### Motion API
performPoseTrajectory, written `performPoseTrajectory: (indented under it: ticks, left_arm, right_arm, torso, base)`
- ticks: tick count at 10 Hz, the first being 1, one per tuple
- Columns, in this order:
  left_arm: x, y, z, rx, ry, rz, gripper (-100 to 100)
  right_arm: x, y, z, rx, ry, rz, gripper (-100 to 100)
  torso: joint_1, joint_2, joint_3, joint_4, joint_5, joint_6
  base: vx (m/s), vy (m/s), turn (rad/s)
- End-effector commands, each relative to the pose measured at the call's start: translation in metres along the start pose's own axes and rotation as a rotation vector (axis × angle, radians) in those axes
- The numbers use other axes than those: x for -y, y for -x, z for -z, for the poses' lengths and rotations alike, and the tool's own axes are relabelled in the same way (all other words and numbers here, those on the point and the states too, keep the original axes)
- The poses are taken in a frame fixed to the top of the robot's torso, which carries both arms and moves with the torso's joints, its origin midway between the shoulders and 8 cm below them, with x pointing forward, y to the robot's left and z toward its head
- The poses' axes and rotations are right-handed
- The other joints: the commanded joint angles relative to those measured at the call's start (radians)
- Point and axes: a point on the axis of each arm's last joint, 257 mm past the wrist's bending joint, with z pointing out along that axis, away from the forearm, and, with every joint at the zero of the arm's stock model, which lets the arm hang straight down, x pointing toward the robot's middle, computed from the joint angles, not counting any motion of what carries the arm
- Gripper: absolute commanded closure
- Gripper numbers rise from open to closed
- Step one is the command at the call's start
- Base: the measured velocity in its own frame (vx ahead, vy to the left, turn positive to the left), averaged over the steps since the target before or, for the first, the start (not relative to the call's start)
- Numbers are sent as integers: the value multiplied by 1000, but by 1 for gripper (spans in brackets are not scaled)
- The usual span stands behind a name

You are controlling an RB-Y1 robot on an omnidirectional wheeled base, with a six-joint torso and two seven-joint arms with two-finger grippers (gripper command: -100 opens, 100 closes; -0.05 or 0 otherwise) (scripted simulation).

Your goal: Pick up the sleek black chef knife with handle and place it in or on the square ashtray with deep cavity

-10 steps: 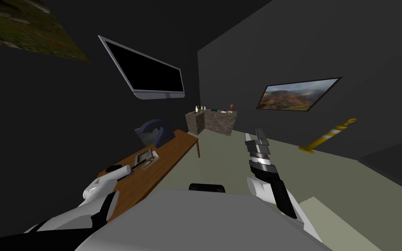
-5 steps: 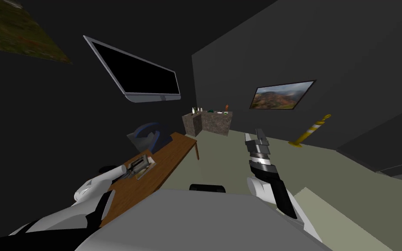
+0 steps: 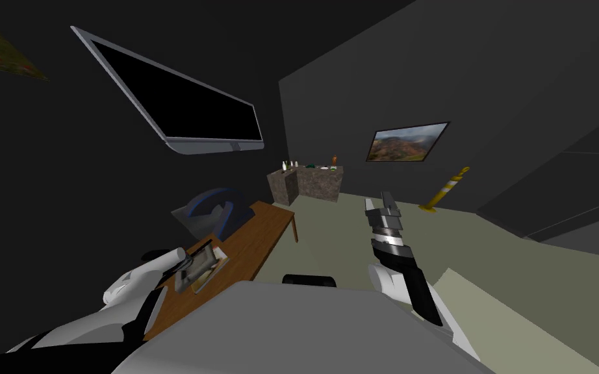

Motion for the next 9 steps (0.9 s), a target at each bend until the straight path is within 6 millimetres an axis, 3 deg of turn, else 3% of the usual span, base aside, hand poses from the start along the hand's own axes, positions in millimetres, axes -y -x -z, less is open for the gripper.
performPoseTrajectory:
  ticks: [1,3,4,8,9]
  left_arm:
    - [-7,3,-1,-1,22,6,100]
    - [-7,3,0,-2,24,9,100]
    - [-6,3,0,-4,22,9,-100]
    - [-6,3,0,-4,22,9,-100]
    - [-6,3,0,-4,22,9,0]
  right_arm:
    - [0,0,0,0,0,0,0]
    - [0,0,0,0,0,0,0]
    - [0,0,0,0,0,0,0]
    - [0,0,0,0,0,0,0]
    - [0,0,0,0,0,0,0]
  torso:
    - [0,0,0,0,0,0]
    - [-3,-1,-1,-1,0,0]
    - [-9,1,0,-1,-1,-1]
    - [-15,5,3,0,-3,-1]
    - [-15,5,3,0,-3,-1]
  base:
    - [81,191,-183]
    - [64,118,-73]
    - [8,16,-2]
    - [1,2,0]
    - [0,0,0]
